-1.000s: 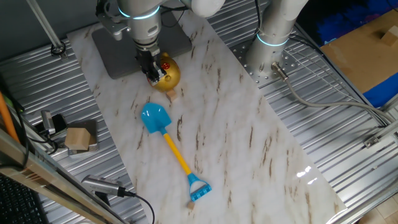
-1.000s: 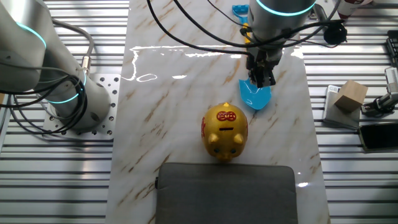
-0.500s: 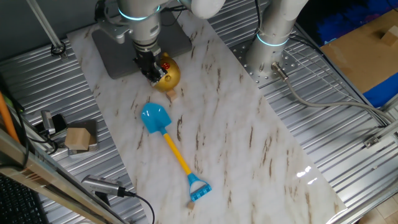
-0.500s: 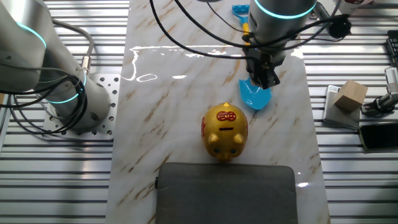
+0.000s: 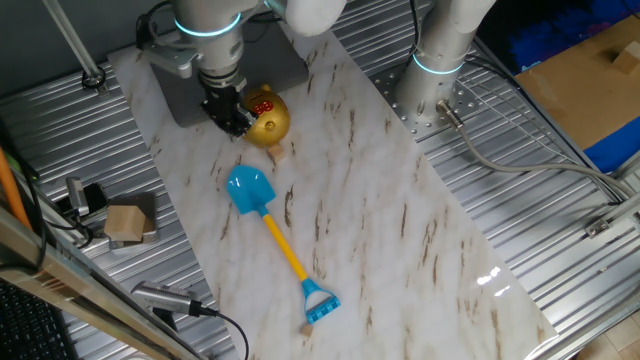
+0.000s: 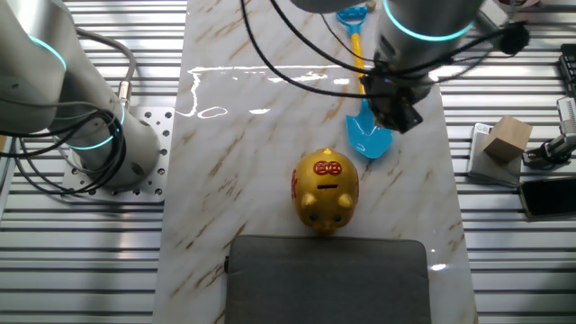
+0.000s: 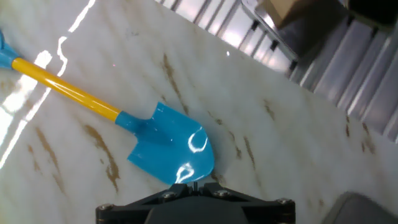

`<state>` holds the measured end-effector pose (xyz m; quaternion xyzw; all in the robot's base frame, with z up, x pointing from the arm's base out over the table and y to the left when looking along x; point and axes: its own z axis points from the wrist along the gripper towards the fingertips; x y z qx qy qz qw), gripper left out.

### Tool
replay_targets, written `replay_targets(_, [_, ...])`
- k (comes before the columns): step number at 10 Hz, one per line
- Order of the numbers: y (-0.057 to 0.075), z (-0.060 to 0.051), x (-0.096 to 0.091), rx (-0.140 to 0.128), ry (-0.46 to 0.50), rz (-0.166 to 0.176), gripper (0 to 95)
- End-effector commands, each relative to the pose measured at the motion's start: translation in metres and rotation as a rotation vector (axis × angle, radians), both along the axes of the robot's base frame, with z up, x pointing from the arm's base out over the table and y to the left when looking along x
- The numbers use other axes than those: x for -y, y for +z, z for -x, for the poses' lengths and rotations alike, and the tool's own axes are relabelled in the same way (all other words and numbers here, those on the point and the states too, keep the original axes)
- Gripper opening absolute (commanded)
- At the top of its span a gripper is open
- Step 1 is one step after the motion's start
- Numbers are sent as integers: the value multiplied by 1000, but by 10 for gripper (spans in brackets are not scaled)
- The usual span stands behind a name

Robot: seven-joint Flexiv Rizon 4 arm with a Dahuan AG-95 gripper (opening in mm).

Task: Use a shovel to scoop up an object

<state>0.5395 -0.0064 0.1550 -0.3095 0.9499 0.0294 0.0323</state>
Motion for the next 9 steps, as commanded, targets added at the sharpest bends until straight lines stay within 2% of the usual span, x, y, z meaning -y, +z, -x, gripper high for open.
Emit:
replay_targets(1, [-5, -21, -1, 2, 75, -6, 0])
replay_targets(6, [-15, -45, -14, 5, 133, 16, 0])
replay_targets(8, [-19, -53, -22, 7, 199, 53, 0])
replay_targets(9, [-20, -54, -28, 6, 202, 55, 0])
